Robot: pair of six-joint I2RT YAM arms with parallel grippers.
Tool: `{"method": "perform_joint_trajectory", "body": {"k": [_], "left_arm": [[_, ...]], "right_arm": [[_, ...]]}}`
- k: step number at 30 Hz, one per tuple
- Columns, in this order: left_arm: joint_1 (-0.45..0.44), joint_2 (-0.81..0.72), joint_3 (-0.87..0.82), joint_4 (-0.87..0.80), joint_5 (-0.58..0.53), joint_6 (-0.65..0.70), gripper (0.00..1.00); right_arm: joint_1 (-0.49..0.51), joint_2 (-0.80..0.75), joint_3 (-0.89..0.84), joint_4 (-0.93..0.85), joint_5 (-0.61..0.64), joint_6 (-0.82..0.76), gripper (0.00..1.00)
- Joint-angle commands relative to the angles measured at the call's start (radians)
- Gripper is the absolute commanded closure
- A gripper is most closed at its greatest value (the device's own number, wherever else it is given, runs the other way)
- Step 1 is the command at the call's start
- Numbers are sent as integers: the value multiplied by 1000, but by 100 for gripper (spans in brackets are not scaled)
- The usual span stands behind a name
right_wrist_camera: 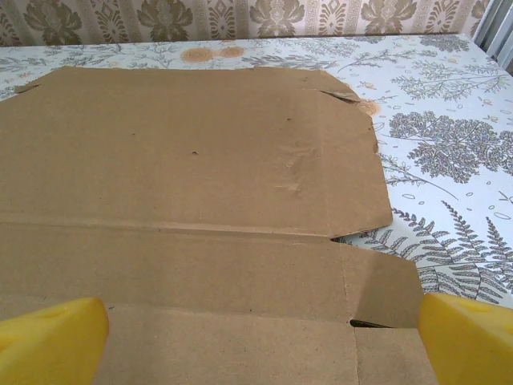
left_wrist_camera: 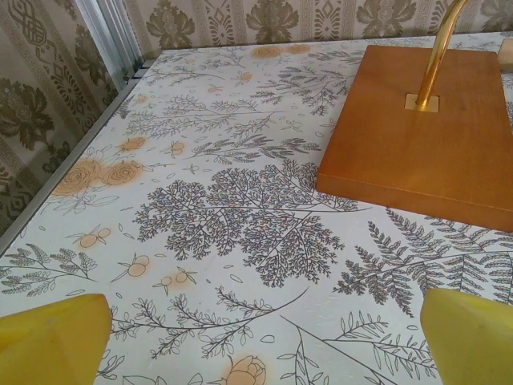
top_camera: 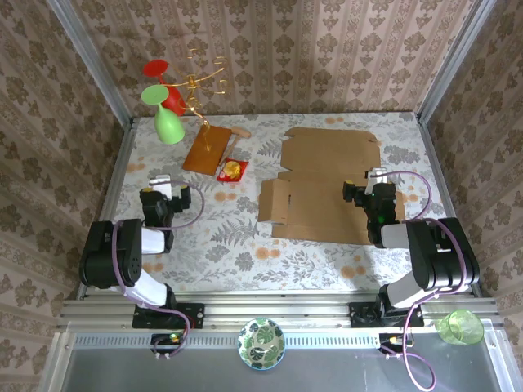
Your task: Fold the paper box
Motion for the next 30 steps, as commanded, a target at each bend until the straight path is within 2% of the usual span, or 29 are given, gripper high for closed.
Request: {"method": "perform_joint_trajectory", "body": {"k": [1, 13, 21, 24, 25, 27, 30], "left_arm": [[-2, 3, 15, 9, -10, 9, 0], [-3, 1, 13, 14, -10, 11, 0], [-7, 1, 24, -8, -59, -4, 0], [-16, -6, -6, 42, -58, 10, 0], [-33, -27, -24, 63, -87, 24, 0], [-98, -90, -40, 50, -193, 73, 0], [-223, -229, -25, -47, -368, 168, 0]], "right_arm": [[0, 7, 23, -3, -10, 13, 0], [-1, 6, 23, -3, -10, 13, 0], [-1, 6, 23, -3, -10, 13, 0], [1, 4, 20, 5, -10, 13, 0], [5, -15, 22, -10, 2, 13, 0], [28, -112, 52, -150, 85, 13, 0], [44, -270, 114, -321, 175, 55, 0]]}}
